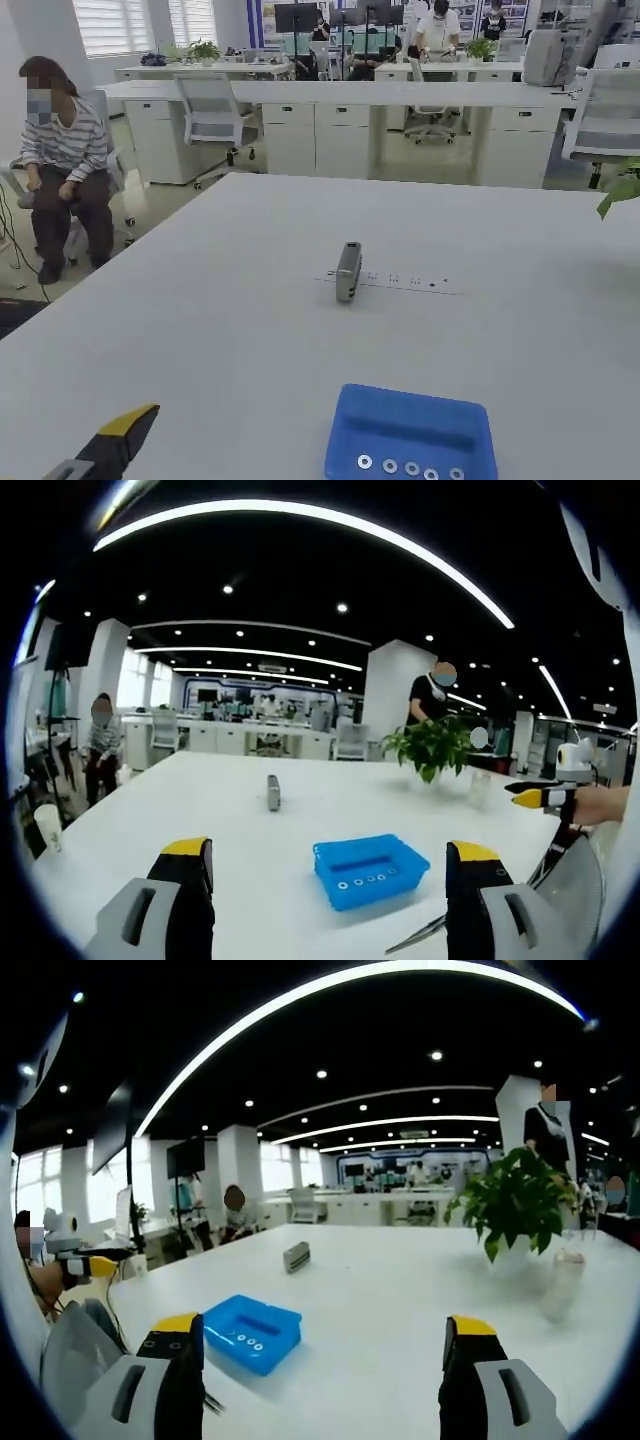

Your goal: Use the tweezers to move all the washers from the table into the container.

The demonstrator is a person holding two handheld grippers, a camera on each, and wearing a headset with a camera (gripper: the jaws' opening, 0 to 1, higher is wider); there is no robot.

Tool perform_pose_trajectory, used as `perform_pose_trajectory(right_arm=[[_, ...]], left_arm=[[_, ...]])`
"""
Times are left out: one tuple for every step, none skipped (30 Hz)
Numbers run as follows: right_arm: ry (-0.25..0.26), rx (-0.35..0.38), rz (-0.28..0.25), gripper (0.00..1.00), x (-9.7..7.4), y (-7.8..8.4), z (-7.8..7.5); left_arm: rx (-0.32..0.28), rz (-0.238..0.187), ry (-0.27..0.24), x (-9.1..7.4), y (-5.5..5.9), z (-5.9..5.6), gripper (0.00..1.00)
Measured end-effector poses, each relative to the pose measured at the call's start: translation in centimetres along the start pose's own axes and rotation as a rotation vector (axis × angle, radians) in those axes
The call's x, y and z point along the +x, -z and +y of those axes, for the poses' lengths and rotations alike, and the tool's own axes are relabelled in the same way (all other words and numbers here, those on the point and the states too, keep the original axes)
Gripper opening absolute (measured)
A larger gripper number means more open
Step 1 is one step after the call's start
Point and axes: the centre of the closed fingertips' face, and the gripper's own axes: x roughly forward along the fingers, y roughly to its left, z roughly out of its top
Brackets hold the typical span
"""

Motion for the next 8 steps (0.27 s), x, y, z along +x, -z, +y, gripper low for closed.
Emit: perform_pose_trajectory(right_arm=[[0.000, -0.005, -0.001, 0.99, 0.09, 0.00, 0.00], [0.000, -0.010, -0.002, 0.99, 0.14, -0.02, 0.04], [0.000, -0.013, -0.002, 0.99, 0.19, 0.00, 0.11], [0.000, -0.014, -0.001, 0.99, 0.20, 0.04, 0.15], [0.000, -0.013, -0.001, 0.99, 0.18, 0.12, 0.21], [0.000, -0.010, -0.002, 0.99, 0.17, 0.15, 0.27], [-0.002, -0.003, -0.001, 0.99, 0.17, 0.30, 0.29], [-0.004, 0.001, 0.003, 0.99, 0.16, 0.41, 0.35]], left_arm=[[-0.001, -0.003, -0.007, 0.03, -0.07, 0.16, 0.99], [-0.003, -0.006, -0.010, 0.06, -0.15, 0.26, 0.99], [-0.009, -0.008, -0.011, 0.09, -0.24, 0.33, 0.99], [-0.011, -0.012, -0.013, 0.09, -0.27, 0.47, 0.99], [-0.011, -0.013, -0.010, 0.13, -0.30, 0.47, 0.99], [-0.012, -0.014, -0.009, 0.13, -0.29, 0.52, 0.99], [-0.011, -0.013, -0.005, 0.18, -0.26, 0.47, 0.99], [-0.012, -0.009, -0.003, 0.17, -0.17, 0.44, 0.99]])
